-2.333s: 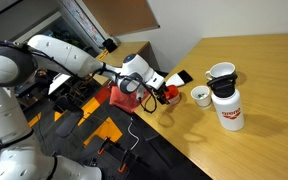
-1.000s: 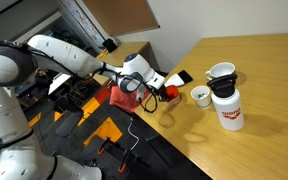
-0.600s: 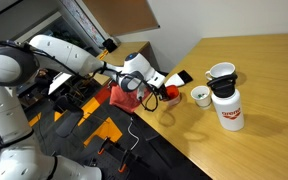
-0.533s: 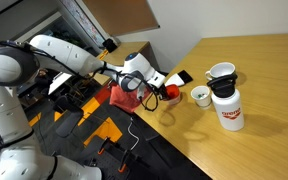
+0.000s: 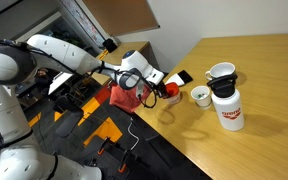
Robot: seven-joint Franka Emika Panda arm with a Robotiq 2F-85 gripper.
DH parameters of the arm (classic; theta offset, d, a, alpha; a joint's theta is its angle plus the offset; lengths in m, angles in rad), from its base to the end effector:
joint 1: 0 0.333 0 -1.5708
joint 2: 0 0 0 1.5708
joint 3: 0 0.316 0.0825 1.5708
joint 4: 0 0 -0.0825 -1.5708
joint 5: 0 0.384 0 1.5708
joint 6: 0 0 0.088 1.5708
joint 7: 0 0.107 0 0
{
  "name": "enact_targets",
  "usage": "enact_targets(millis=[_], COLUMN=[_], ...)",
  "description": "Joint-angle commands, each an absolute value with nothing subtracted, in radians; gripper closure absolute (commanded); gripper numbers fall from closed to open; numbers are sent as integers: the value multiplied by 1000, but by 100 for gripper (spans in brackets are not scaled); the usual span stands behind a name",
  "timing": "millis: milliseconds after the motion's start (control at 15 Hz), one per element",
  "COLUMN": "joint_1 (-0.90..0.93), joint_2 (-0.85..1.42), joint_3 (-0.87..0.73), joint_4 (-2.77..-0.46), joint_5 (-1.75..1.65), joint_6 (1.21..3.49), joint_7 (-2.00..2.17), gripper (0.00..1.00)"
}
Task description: Uncover the lunchbox, pour the sweets in the cup into it, and then cover it
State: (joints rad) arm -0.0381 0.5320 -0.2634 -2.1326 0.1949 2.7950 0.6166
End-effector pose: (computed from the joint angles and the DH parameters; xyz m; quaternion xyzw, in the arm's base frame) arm 0.5554 -0.1826 0.1766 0.8620 -0.5002 0.0815 0.0121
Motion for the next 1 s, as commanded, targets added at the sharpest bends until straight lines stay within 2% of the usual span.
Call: enact_targets(millis=[0,400,933], joint_1=[24,67,-52], joint_2=[460,393,412], joint_3=[-329,-418,-427], joint_4=[-2184,-2254,-2331], joint_5=[152,93,159], joint_6=[2783,2782,2777], joint_7=[654,756,815], gripper=[98,98,98])
